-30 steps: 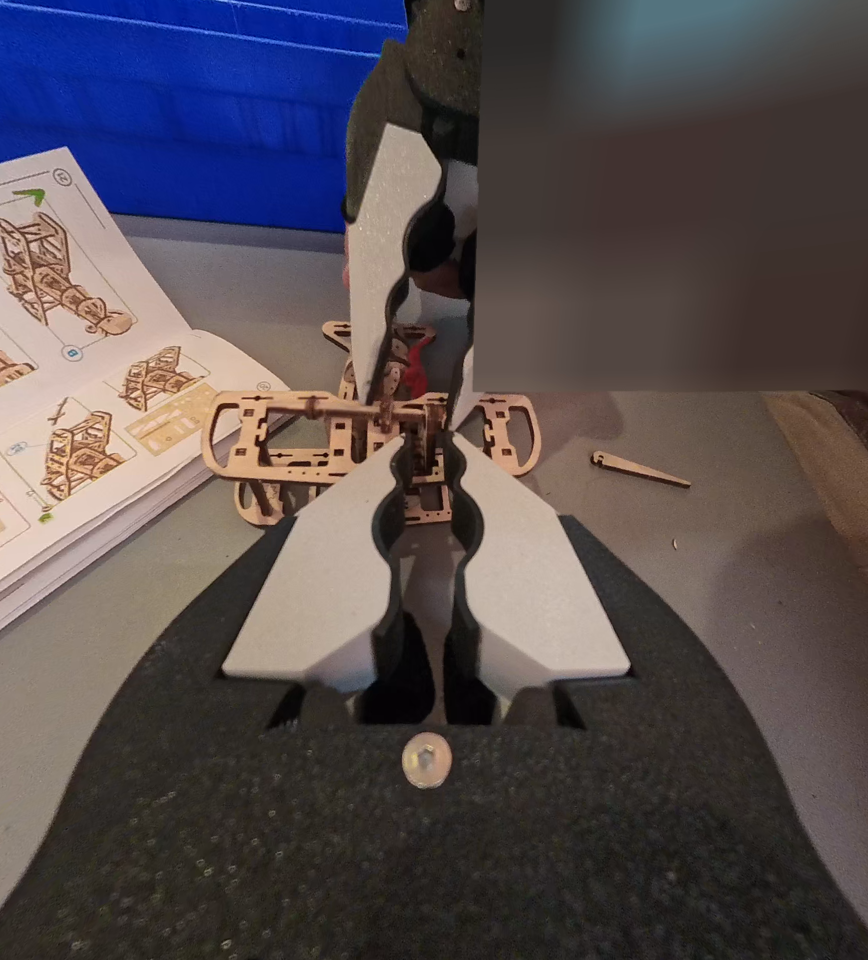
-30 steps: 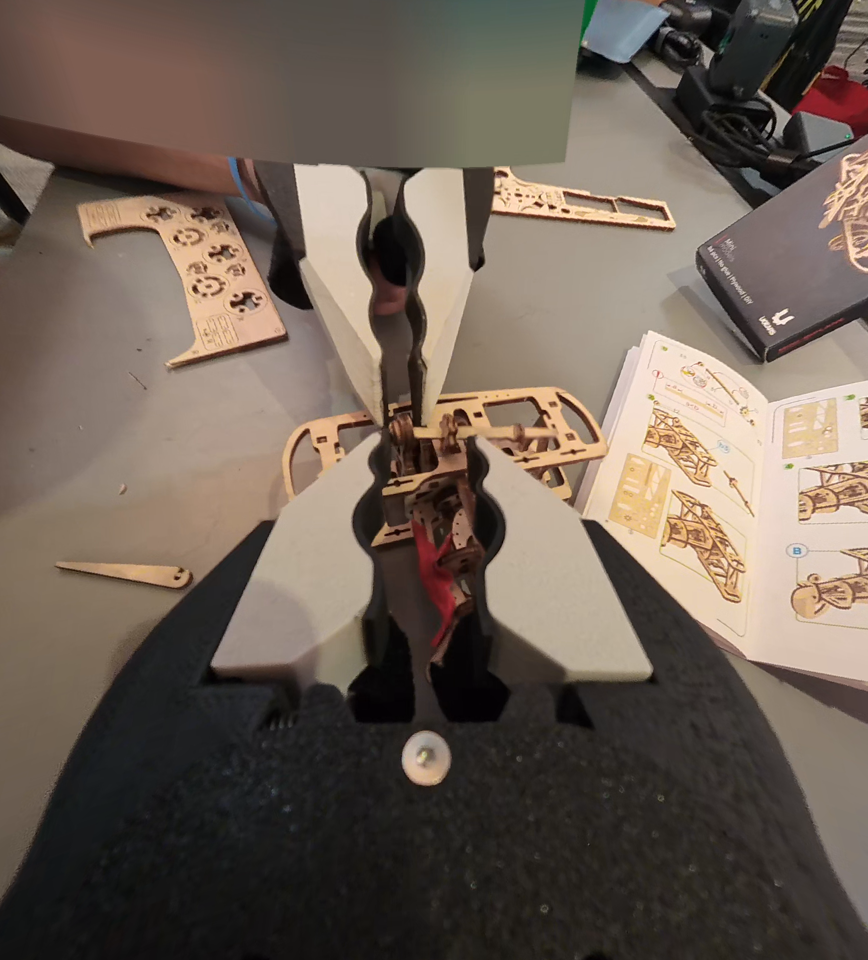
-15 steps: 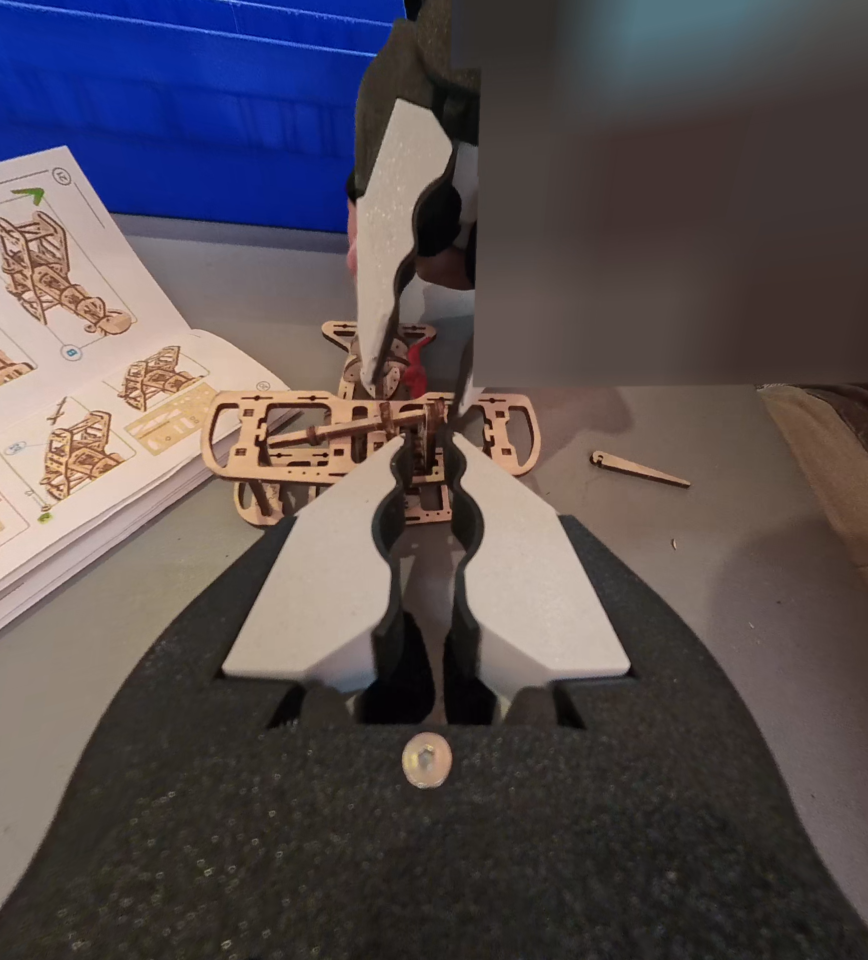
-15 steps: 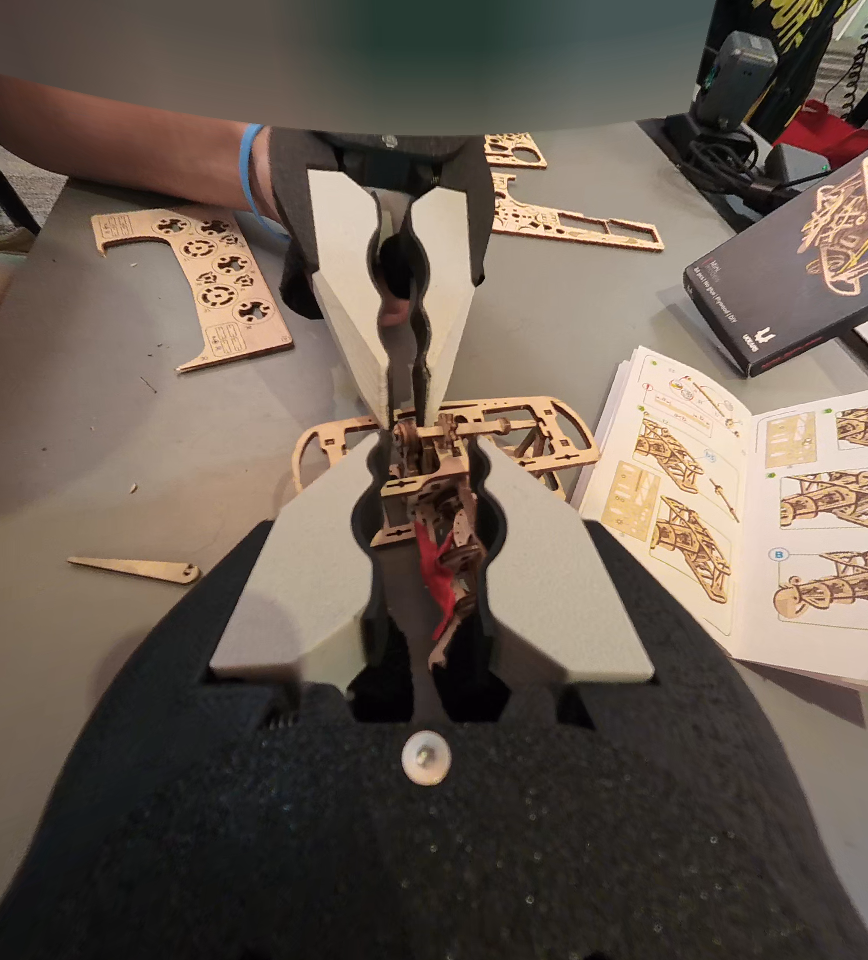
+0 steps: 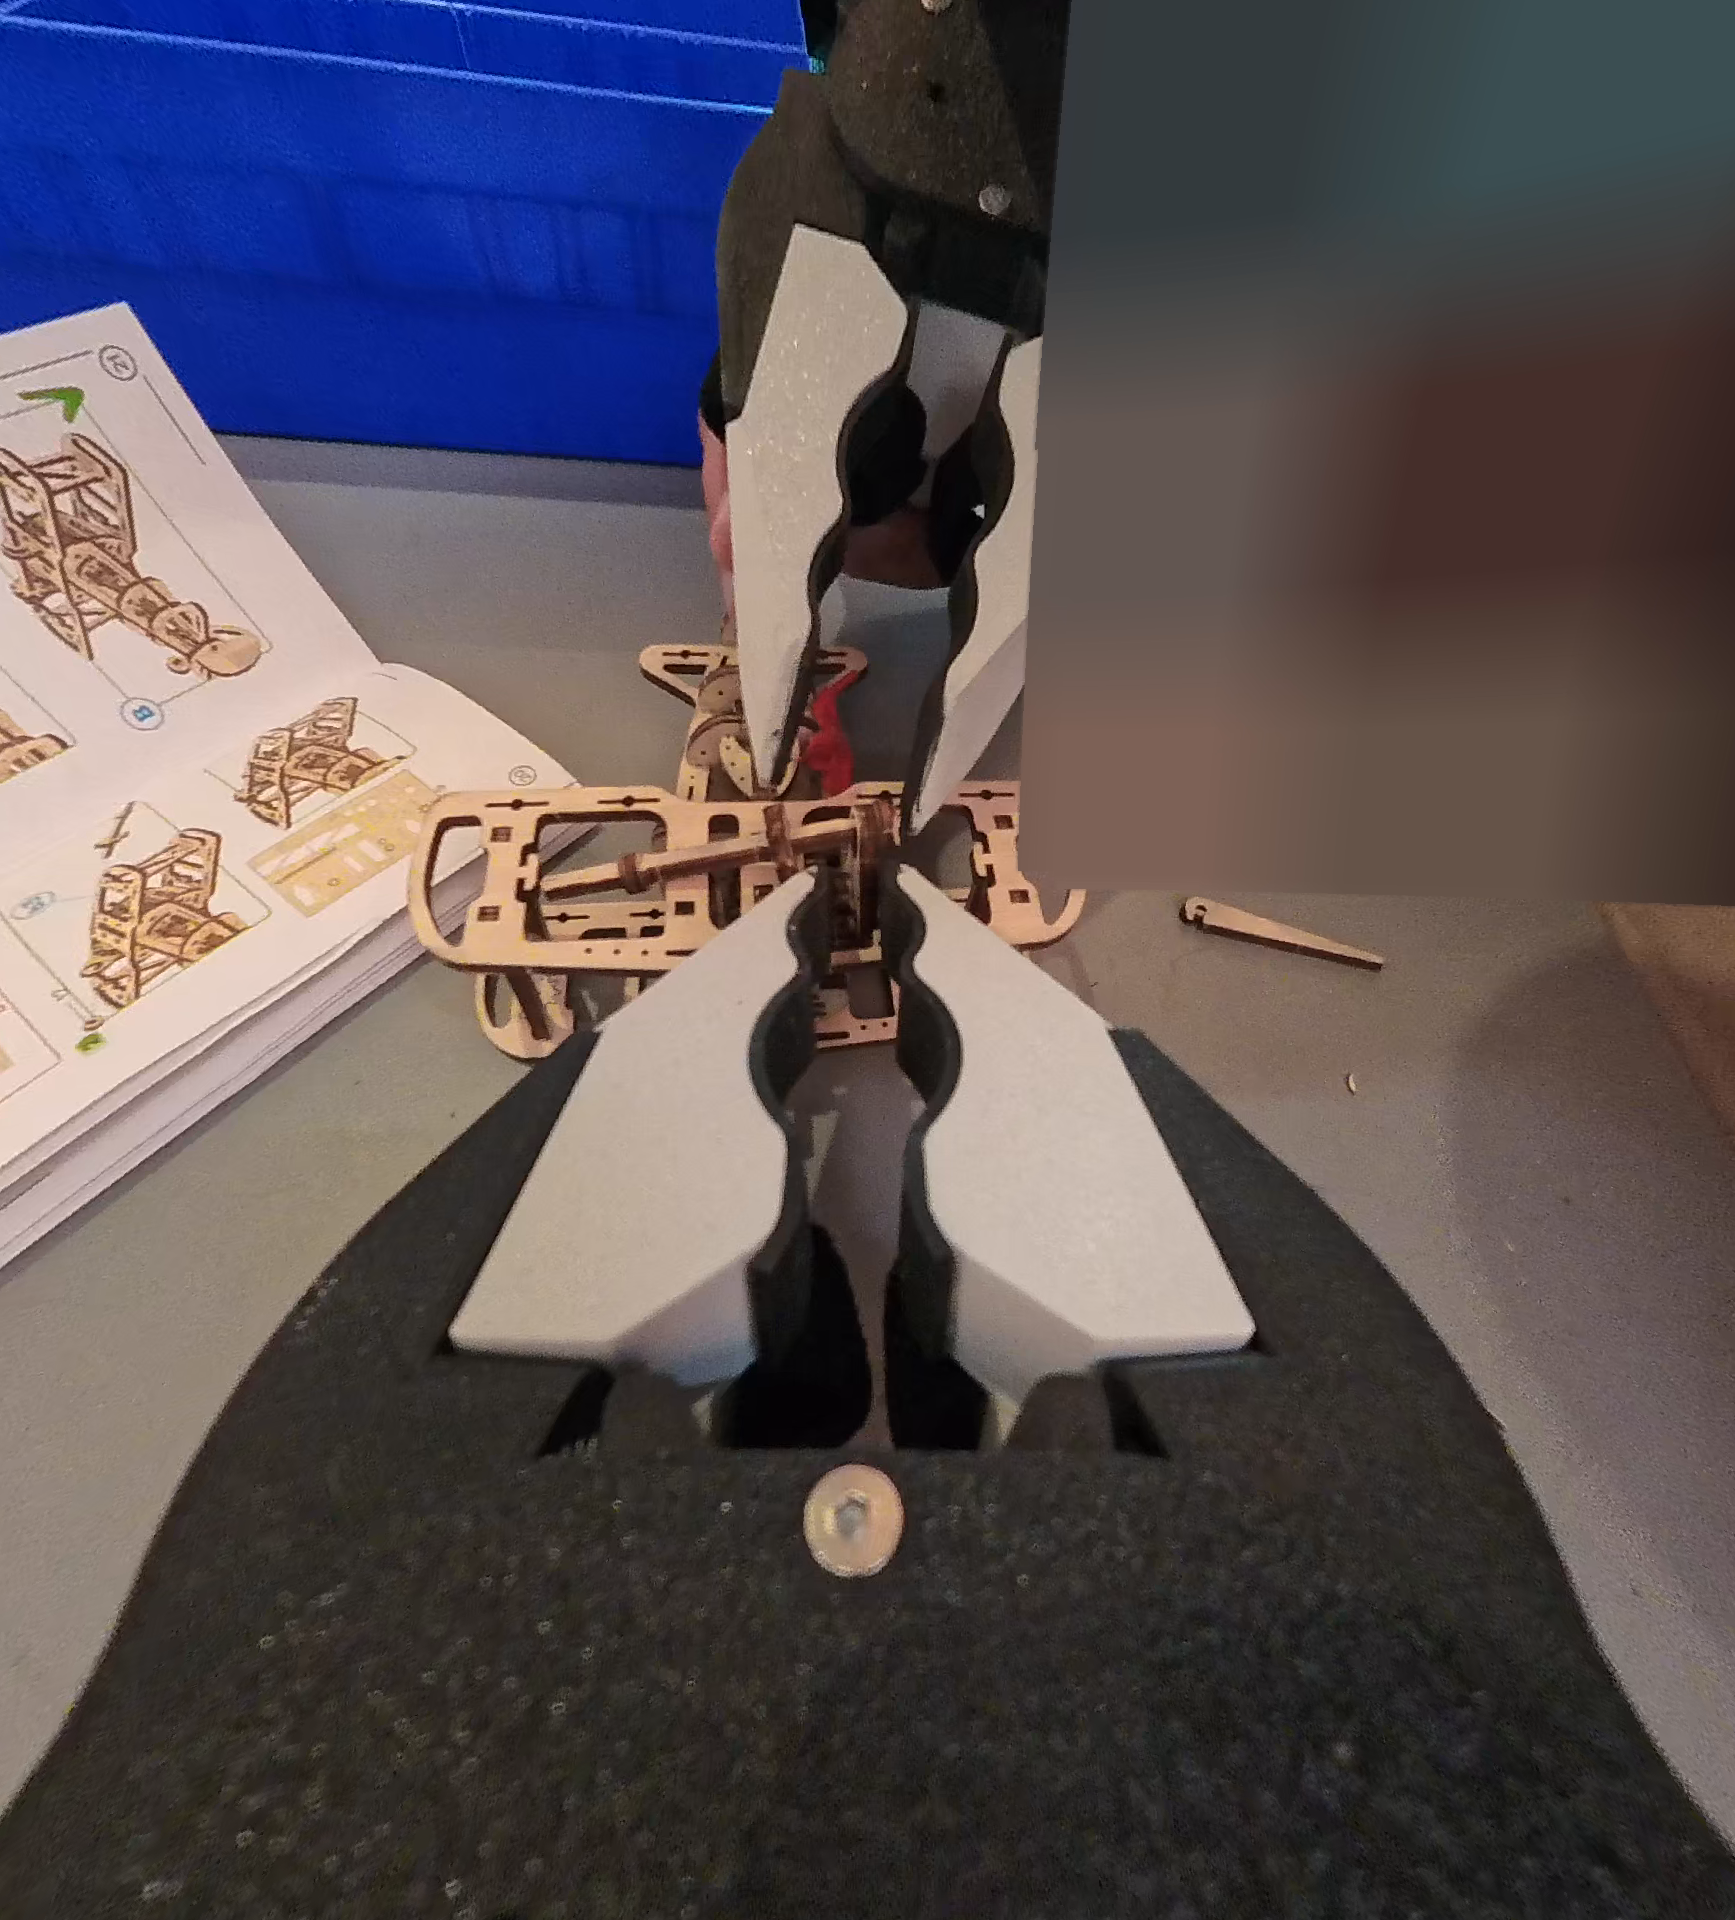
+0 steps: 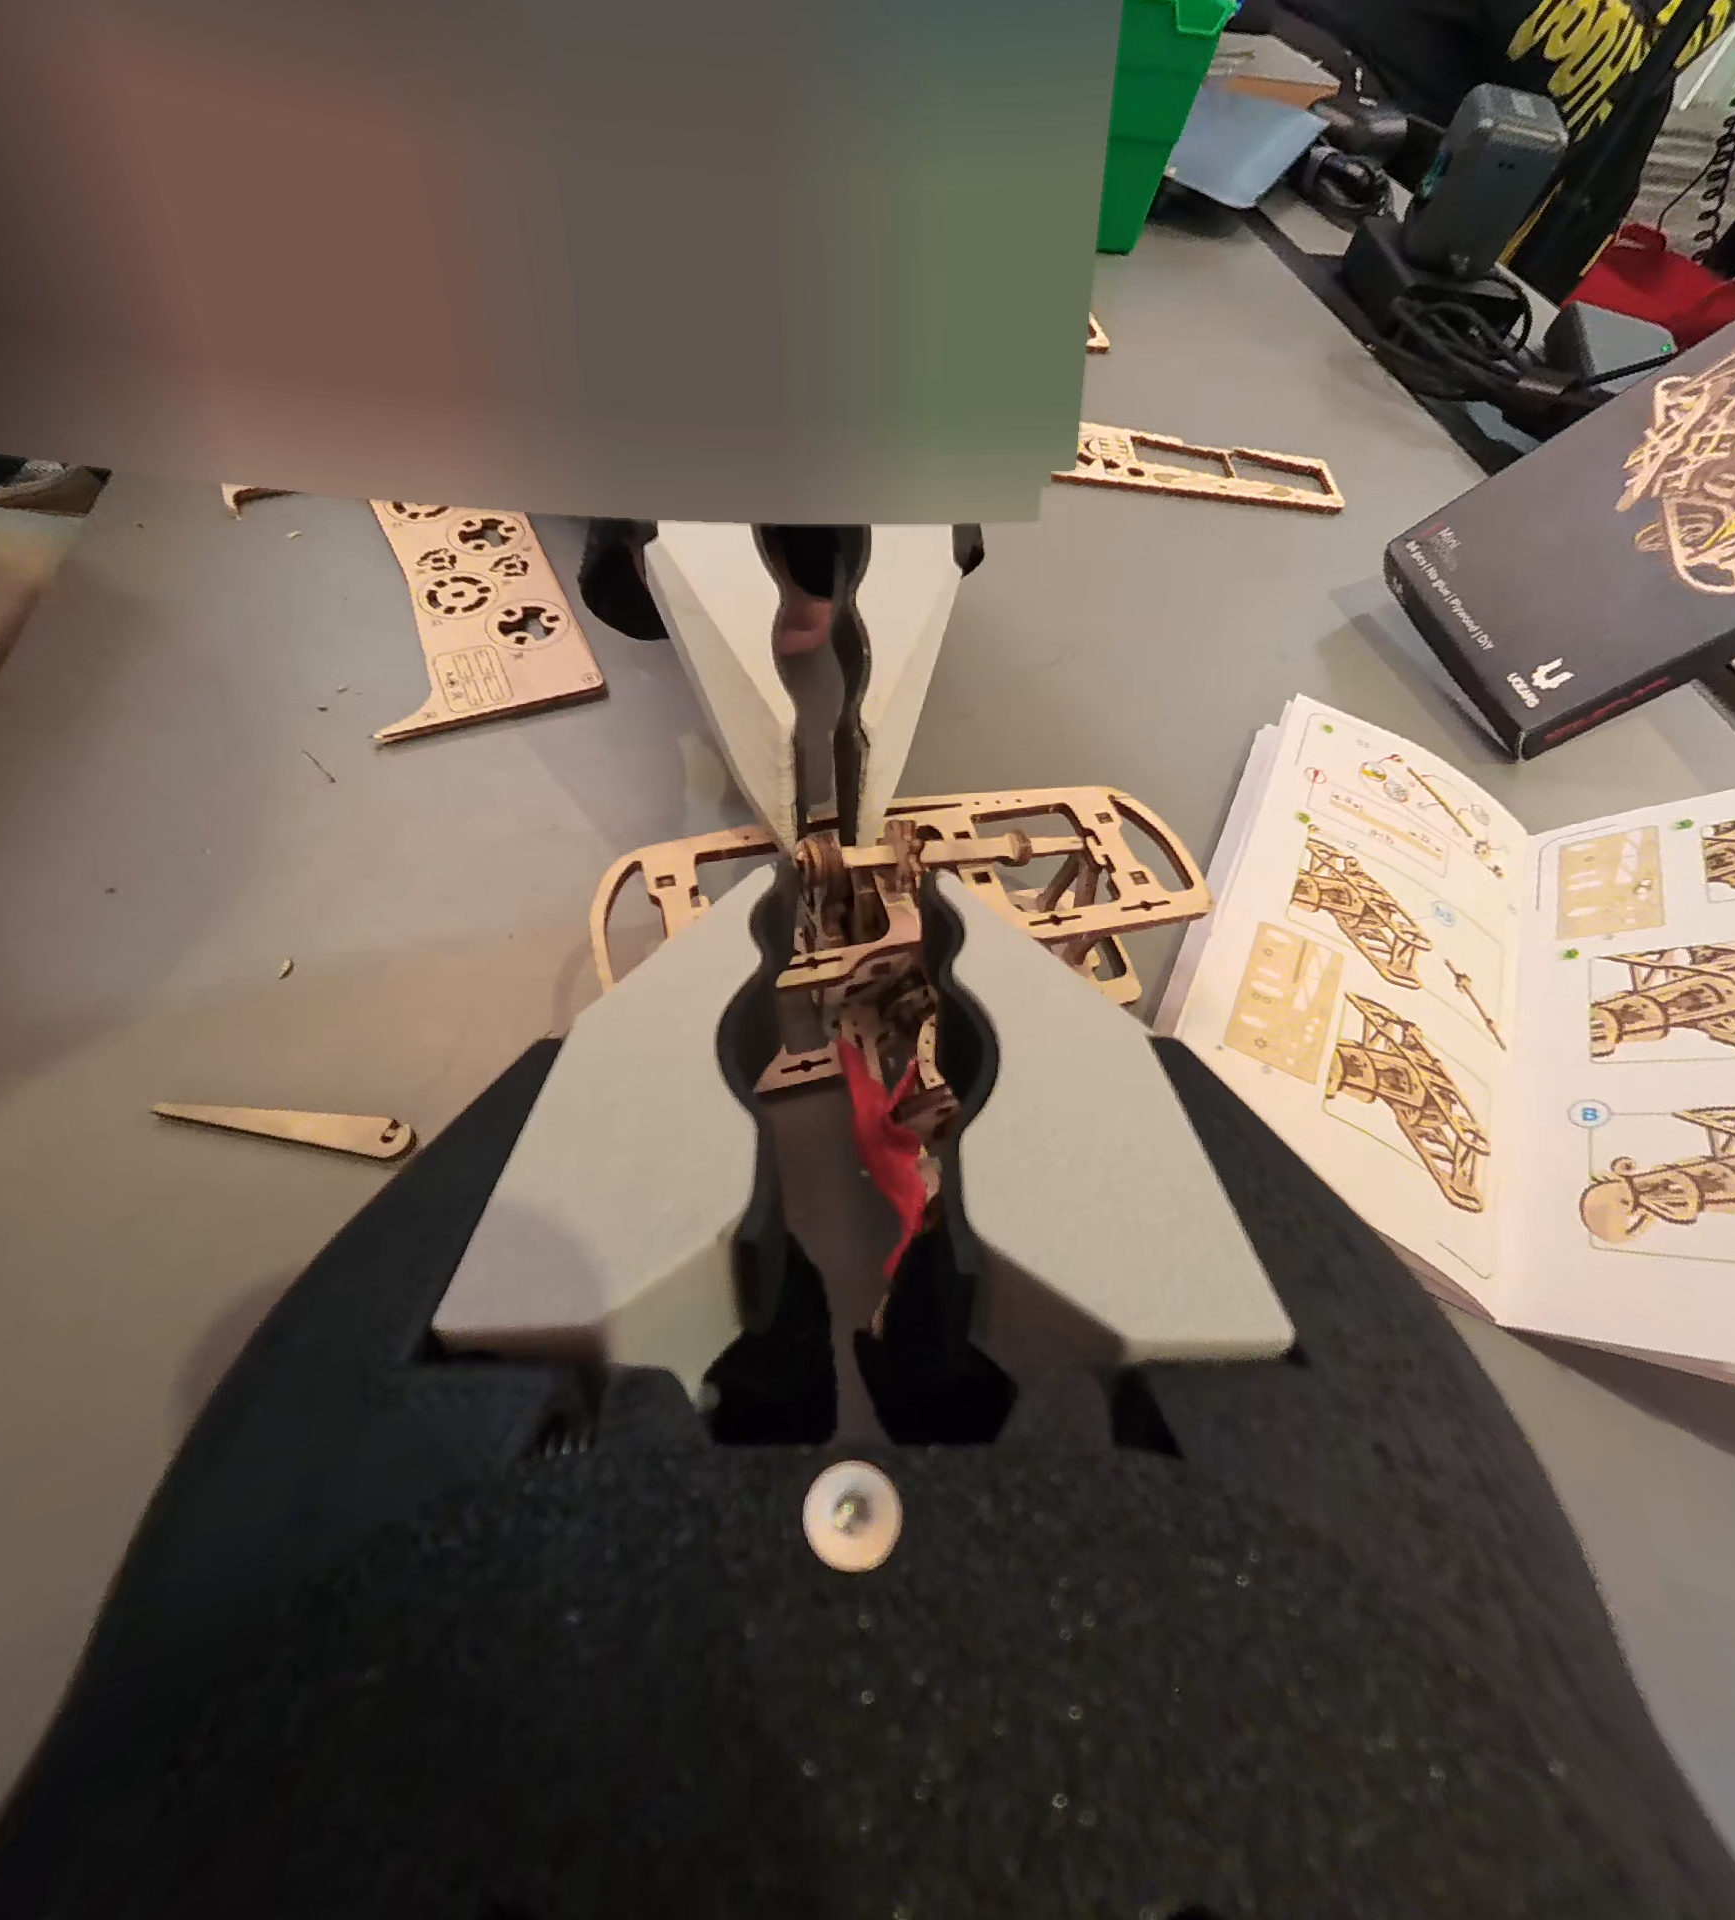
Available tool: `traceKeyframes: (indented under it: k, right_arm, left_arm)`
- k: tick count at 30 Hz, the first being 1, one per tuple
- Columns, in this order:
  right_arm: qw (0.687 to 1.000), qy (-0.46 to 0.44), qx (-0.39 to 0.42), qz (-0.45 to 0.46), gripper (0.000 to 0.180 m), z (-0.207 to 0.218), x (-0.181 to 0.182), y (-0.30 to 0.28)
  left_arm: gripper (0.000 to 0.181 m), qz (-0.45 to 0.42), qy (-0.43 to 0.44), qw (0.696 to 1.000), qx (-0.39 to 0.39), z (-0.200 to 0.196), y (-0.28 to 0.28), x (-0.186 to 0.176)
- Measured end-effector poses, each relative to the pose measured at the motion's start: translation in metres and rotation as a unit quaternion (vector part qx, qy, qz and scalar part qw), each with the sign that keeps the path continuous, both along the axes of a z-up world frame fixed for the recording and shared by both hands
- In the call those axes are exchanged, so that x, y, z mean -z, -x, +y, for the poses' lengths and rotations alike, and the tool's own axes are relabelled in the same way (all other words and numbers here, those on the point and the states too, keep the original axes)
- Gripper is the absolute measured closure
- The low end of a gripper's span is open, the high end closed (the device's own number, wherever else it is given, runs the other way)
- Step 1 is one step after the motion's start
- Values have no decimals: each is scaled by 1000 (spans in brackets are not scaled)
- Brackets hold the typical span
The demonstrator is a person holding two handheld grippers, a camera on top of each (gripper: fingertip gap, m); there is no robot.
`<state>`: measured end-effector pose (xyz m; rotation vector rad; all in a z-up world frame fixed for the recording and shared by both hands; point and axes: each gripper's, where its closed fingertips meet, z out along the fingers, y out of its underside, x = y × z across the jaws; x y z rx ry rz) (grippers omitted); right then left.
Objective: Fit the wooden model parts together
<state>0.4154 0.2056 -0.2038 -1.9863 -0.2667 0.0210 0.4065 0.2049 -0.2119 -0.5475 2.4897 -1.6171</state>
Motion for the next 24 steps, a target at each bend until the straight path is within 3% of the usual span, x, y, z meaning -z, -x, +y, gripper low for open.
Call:
traceKeyframes:
  k: [12,24]
  right_arm:
    - [1000,13,-16,-17,173,2,6,7]
    - [1000,16,-21,10,173,0,6,7]
  left_arm:
    - [167,-10,-4,1000,11,-2,4,0]
    - [173,-64,-29,997,-13,-4,0,1]
